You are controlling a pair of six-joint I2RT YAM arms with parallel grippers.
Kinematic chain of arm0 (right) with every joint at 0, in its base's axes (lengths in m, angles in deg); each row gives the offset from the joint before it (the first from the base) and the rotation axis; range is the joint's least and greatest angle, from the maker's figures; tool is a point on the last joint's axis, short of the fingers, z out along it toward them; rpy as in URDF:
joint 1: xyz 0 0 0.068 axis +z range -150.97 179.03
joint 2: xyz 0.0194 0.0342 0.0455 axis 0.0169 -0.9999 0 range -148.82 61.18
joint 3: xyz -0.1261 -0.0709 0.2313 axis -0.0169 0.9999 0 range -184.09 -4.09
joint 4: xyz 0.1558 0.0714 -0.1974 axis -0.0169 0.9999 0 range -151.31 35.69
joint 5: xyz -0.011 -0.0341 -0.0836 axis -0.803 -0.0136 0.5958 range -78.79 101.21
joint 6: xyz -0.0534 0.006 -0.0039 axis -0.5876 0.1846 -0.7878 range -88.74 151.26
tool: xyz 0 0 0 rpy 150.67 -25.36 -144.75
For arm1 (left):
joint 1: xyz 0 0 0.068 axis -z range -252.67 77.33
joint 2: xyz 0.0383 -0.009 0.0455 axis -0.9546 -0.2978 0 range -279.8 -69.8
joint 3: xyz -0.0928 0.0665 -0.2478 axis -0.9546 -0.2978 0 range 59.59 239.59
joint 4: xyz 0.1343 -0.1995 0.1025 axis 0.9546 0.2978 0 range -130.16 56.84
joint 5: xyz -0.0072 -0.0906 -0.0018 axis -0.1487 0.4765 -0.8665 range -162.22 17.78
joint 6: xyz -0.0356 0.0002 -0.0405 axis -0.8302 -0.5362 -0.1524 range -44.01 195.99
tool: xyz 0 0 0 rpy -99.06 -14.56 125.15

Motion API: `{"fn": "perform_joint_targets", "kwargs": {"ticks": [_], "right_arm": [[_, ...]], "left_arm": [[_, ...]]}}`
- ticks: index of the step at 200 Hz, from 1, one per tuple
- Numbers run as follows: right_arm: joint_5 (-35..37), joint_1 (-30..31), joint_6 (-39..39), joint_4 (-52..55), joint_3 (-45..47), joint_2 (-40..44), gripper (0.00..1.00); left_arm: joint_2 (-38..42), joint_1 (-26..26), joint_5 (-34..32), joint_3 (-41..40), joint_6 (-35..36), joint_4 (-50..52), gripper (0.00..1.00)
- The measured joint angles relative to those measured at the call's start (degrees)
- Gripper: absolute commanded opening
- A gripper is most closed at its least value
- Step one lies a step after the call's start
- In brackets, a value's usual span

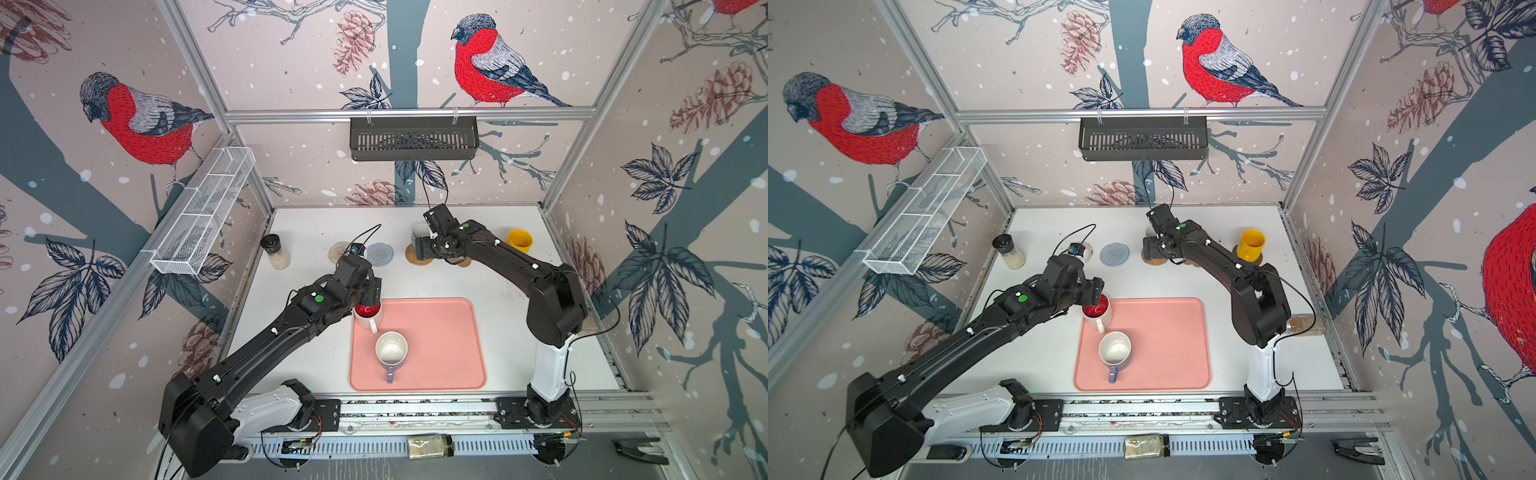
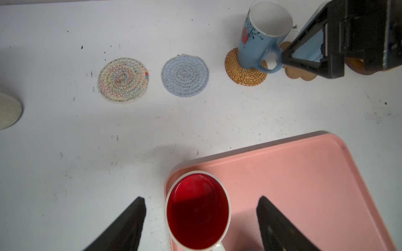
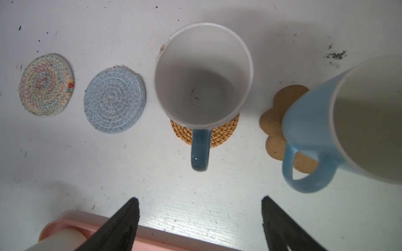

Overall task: Place cups on coasters
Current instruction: Place the cup on the coaster, then pick up the cup from the tray.

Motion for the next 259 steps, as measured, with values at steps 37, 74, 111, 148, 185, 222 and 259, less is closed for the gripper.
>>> {"fn": "perform_joint_targets", "kwargs": {"ticks": [37, 74, 111, 148, 185, 222, 259], "right_arm": [[0.09, -0.31, 0.35, -2.14, 5.60, 6.80, 0.88], [0.02, -0.31, 1.51, -5.07, 13.27, 15.21, 0.88], [-0.70, -0.17, 2.82, -7.54, 21.94, 22.21, 0.88], [-1.77, -0.02, 4.39, -9.66, 29.90, 27.02, 0.88], [-3.13, 0.07, 6.08, -13.07, 37.20, 31.65, 0.90], [-3.69, 0.11, 6.38, -15.47, 40.28, 33.33, 0.90], [-4.61, 0.02, 6.34, -16.76, 42.18, 34.23, 0.90]], "left_arm": [[1.40, 0.00, 1.60, 3.54, 1.03, 4.76, 0.39], [1.77, 0.52, 6.27, 4.15, 0.15, 10.05, 0.32], [1.95, 5.84, 7.34, 4.02, -3.26, 14.12, 0.39], [3.93, 7.48, 7.10, -0.09, -9.75, 14.97, 0.49], [8.35, 7.89, 7.06, -7.04, -17.40, 14.01, 0.54], [7.89, 8.76, 6.58, -9.88, -21.92, 12.04, 0.63], [5.77, 8.98, 6.43, -11.87, -24.52, 9.07, 0.75]]}}
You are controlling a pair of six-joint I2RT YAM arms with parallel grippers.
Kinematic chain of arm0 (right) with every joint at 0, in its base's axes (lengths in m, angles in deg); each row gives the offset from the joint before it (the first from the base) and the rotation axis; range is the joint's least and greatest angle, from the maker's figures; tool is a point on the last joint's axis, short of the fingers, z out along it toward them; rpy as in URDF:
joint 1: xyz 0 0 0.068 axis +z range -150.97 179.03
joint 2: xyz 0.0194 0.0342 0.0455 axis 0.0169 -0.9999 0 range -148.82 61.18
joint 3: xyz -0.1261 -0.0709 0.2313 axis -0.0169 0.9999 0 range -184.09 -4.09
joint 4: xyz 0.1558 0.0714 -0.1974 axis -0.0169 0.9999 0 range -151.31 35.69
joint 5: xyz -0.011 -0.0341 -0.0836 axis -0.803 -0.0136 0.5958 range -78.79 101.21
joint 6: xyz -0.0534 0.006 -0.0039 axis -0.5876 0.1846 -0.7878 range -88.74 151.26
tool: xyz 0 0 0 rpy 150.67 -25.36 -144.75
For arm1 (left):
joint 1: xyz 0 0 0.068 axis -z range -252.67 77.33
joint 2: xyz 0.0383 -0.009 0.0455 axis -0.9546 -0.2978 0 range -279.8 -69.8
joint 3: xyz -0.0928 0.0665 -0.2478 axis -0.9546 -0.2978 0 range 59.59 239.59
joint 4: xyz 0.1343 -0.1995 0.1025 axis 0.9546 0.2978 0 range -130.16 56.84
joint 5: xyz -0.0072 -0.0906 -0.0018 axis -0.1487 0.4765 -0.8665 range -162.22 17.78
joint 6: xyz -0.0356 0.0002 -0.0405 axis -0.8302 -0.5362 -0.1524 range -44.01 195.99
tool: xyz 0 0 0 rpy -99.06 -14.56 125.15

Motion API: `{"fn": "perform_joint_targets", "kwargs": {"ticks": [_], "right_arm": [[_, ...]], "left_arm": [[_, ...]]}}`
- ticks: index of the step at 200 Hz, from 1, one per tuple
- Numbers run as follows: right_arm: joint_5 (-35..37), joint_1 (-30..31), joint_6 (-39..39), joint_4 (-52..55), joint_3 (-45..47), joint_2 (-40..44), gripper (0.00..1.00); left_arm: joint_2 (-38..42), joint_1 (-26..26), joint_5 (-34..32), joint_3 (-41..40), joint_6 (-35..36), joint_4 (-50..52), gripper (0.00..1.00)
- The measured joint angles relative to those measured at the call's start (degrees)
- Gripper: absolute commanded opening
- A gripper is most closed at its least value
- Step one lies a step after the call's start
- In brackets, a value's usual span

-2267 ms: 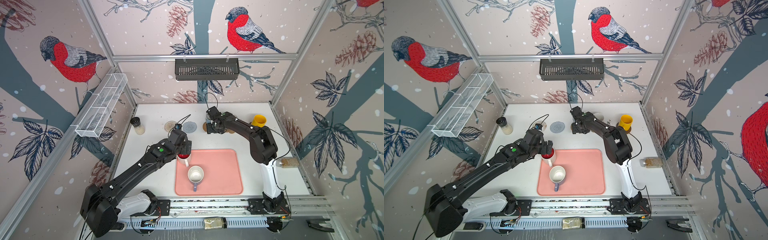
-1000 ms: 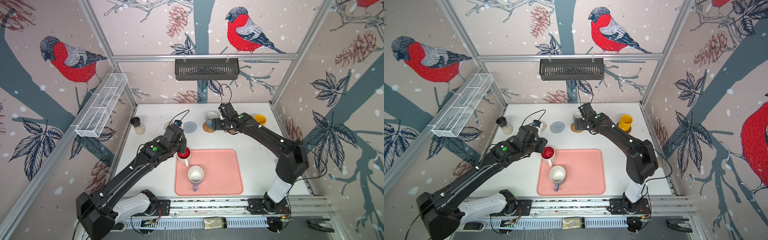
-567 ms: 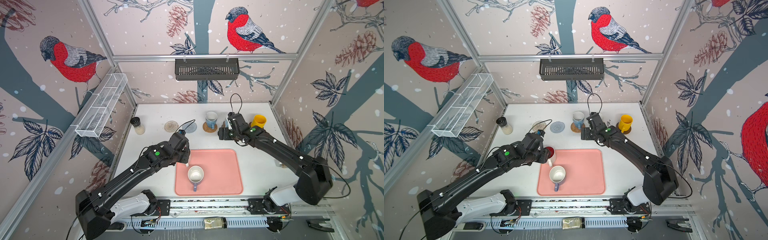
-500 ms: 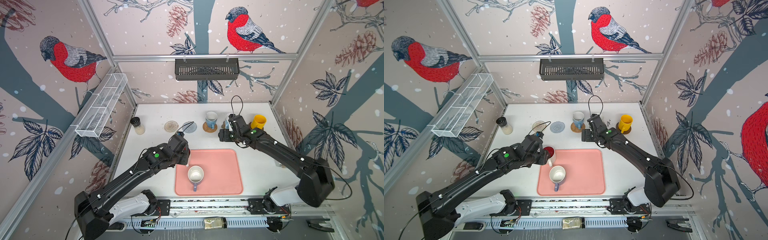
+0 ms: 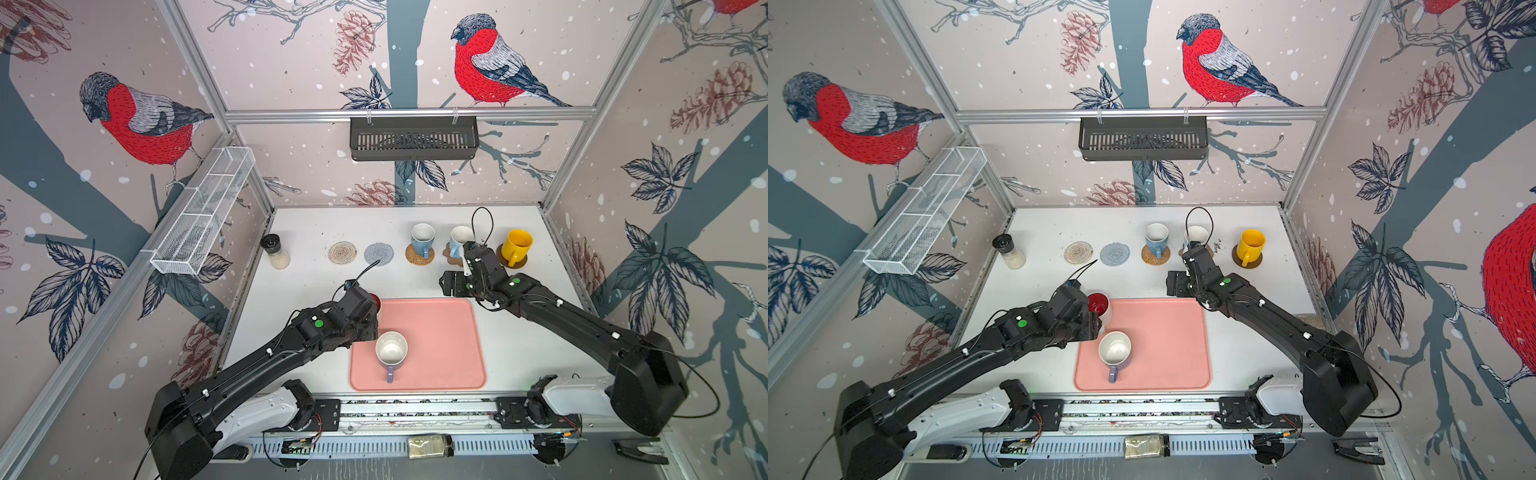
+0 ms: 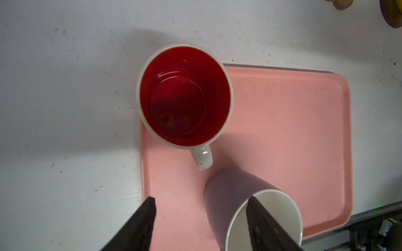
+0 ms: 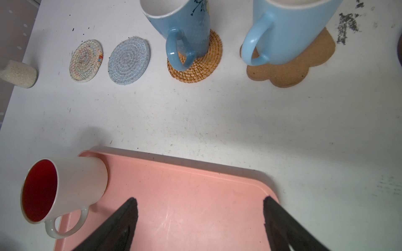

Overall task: Place cups on coasters
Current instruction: Pick up the cup from the tray.

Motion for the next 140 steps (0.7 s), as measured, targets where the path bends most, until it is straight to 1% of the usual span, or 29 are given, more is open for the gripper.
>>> {"fn": "perform_joint_targets", "kwargs": {"ticks": [13, 34, 71, 107, 140], "right_arm": [[-0.15, -0.02, -0.02, -0.72, 0.74, 0.50, 0.90], [-0.90, -0.09, -0.04, -2.10, 2.62, 1.55, 0.90], [-1.79, -0.61, -0.22, -4.59, 5.46, 3.06, 0.94], [-2.78, -1.25, -0.20, -6.49, 7.45, 4.74, 0.94], [-4.04, -1.57, -0.20, -7.91, 8.35, 4.63, 0.94]], "left_arm": [[-0.90, 0.20, 0.11, -0.35, -0.42, -1.07, 0.79], [-3.06, 0.33, 0.55, -0.50, -1.38, -2.86, 0.79], [-7.80, 0.57, 0.87, -0.81, -1.95, -5.97, 0.74], [-13.00, 0.59, 0.59, -0.70, -3.15, -7.32, 0.73], [-16.65, 0.59, -0.26, -0.63, -4.17, -9.35, 0.71]]}}
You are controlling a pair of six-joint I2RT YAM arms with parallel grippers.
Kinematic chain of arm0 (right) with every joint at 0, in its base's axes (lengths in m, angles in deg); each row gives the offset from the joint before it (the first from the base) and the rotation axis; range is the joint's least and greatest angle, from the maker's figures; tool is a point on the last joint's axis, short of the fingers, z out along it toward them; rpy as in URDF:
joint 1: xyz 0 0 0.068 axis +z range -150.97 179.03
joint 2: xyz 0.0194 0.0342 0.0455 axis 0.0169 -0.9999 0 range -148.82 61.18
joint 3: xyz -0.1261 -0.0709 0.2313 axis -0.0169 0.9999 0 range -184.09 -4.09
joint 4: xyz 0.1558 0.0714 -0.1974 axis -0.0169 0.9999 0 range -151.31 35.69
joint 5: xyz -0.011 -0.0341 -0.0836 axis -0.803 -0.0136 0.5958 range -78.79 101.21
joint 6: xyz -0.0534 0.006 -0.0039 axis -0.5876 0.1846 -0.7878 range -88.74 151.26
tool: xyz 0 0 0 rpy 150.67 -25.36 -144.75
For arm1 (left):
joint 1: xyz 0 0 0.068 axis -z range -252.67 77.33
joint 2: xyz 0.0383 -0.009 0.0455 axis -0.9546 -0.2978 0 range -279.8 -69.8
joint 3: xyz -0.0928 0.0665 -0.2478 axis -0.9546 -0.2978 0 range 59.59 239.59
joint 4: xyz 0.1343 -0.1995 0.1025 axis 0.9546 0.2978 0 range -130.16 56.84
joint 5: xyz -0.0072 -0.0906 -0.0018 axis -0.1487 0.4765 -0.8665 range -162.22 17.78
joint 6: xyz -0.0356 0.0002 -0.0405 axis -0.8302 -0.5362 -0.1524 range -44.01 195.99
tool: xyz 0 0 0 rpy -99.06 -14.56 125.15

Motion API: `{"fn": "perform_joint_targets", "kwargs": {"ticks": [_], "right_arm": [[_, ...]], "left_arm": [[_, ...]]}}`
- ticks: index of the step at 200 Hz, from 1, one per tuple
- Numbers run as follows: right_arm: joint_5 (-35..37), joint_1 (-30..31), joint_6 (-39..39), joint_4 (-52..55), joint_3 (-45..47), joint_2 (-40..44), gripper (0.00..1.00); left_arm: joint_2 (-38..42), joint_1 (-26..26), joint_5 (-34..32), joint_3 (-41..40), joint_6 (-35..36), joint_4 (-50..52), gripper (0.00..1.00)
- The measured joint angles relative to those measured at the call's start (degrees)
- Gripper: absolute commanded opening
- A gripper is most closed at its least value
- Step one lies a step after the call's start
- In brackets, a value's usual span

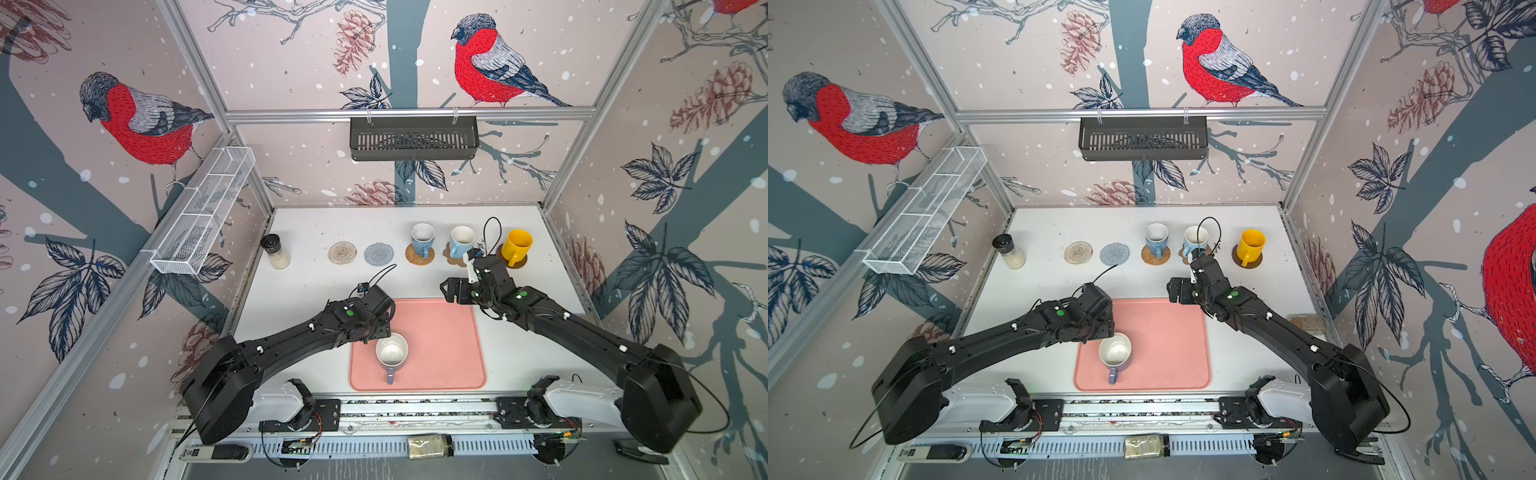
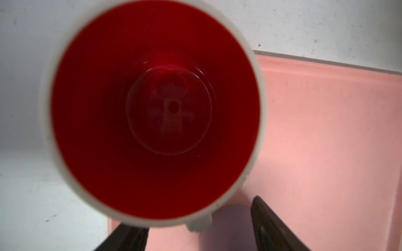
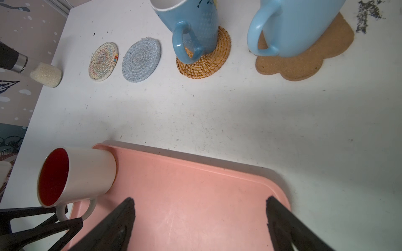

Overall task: Place cups on coasters
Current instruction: Pick up the cup from the tray.

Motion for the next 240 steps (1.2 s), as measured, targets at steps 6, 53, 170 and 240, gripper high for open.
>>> {"fn": "perform_joint_targets", "kwargs": {"ticks": [6, 53, 170, 240], "right_arm": [[-0.33, 0.00, 0.00, -0.22, 0.17, -0.11, 0.94], [-1.05, -0.02, 0.00, -0.79, 0.55, -0.50, 0.94], [-1.03, -0.04, -0.02, -0.68, 0.00, -2.27, 0.94], [-0.96, -0.04, -0.02, -0.70, -0.22, -2.73, 0.94]], "left_arm": [[-0.46, 0.00, -0.13, 0.04, -0.04, -0.11, 0.70], [-3.67, -0.02, -2.75, 1.66, -0.26, 0.02, 0.63], [-5.90, -3.48, -3.48, 2.51, 3.23, -0.13, 0.26], [-5.18, -3.78, -3.30, 2.51, 4.22, -0.09, 0.01]]}}
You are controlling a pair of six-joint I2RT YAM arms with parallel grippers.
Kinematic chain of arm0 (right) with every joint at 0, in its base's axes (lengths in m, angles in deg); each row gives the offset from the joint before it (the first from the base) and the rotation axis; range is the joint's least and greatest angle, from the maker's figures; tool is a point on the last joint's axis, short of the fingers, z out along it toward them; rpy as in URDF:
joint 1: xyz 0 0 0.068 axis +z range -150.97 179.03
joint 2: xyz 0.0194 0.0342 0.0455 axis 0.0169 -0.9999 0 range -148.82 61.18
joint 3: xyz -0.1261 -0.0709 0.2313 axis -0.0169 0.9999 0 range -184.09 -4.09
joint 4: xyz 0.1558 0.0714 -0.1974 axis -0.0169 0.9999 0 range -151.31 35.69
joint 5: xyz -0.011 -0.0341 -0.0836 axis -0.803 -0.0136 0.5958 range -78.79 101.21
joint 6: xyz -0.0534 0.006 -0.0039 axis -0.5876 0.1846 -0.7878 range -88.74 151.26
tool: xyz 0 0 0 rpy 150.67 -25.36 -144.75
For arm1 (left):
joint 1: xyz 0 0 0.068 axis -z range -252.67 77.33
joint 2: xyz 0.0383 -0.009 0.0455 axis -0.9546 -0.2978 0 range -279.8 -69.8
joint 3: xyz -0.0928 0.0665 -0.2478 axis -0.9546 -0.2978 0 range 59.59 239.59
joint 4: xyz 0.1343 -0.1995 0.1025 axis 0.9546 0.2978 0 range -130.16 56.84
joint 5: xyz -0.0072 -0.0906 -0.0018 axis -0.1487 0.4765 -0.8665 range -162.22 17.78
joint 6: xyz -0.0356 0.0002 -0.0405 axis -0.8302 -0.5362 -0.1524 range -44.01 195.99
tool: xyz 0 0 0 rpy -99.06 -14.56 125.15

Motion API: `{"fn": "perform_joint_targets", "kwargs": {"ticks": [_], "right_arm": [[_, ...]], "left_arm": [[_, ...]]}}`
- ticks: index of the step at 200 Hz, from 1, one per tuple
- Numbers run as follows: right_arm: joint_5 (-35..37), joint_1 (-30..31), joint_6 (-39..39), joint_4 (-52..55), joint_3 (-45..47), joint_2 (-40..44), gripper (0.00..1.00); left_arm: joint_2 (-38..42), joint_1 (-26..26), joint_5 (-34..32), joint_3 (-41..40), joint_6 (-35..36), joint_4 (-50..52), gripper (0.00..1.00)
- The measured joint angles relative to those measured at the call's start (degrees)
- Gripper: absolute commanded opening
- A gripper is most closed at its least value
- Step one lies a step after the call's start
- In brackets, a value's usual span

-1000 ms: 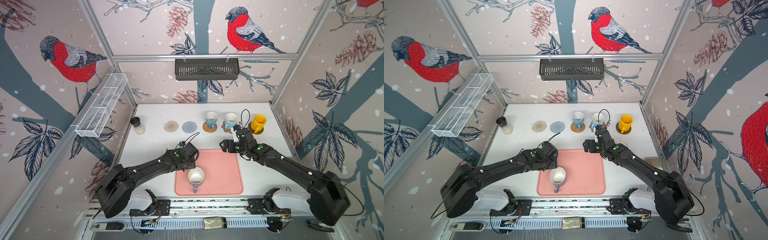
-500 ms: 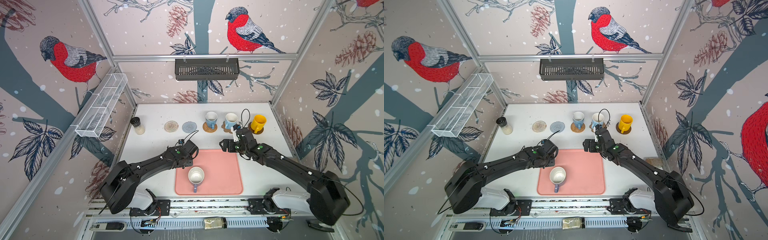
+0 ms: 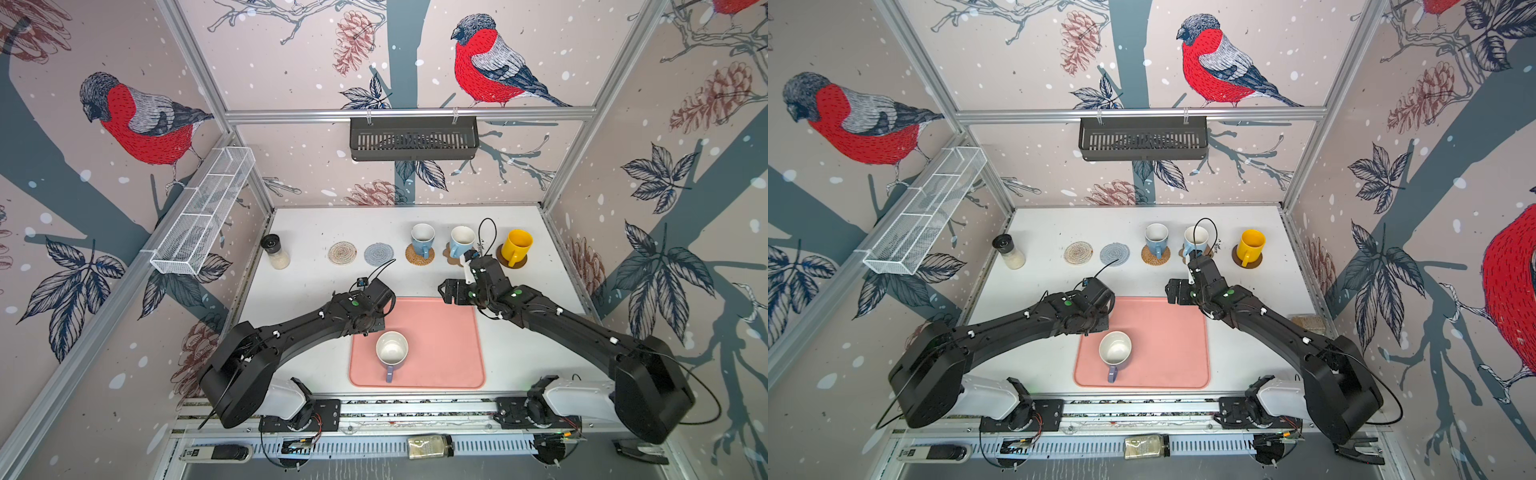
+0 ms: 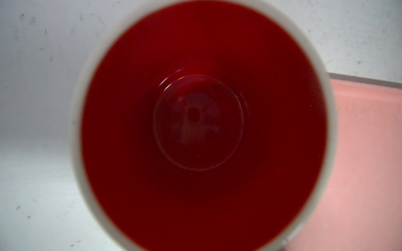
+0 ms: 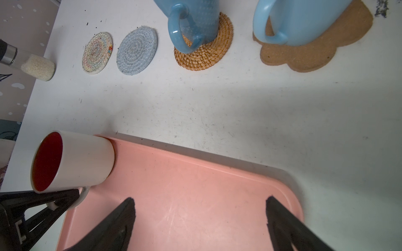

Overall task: Place cups on coasters
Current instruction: Pick up the cup from the tray, then place the cup on the coaster.

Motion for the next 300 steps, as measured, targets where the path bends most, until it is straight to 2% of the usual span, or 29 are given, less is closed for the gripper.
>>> {"fn": "perform_joint_targets", "kwargs": {"ticks": [101, 185, 238, 300], "right_arm": [[0.52, 0.00, 0.00, 0.00, 0.00, -0.15, 0.94], [0.76, 0.00, 0.00, 0.07, -0.15, -0.04, 0.94], [0.79, 0.09, 0.02, 0.09, 0.00, 1.05, 0.94], [1.55, 0.09, 0.04, 1.11, 0.35, 3.45, 0.94]], "left_arm": [[1.92, -0.48, -1.20, 1.88, 1.14, 2.80, 0.00], [7.61, -0.55, -3.06, 6.78, 3.69, 9.57, 0.00], [11.28, -0.57, -4.52, 10.01, 7.85, 10.88, 0.00], [5.88, -3.72, -4.72, 17.03, 12.61, 10.58, 0.00]]}}
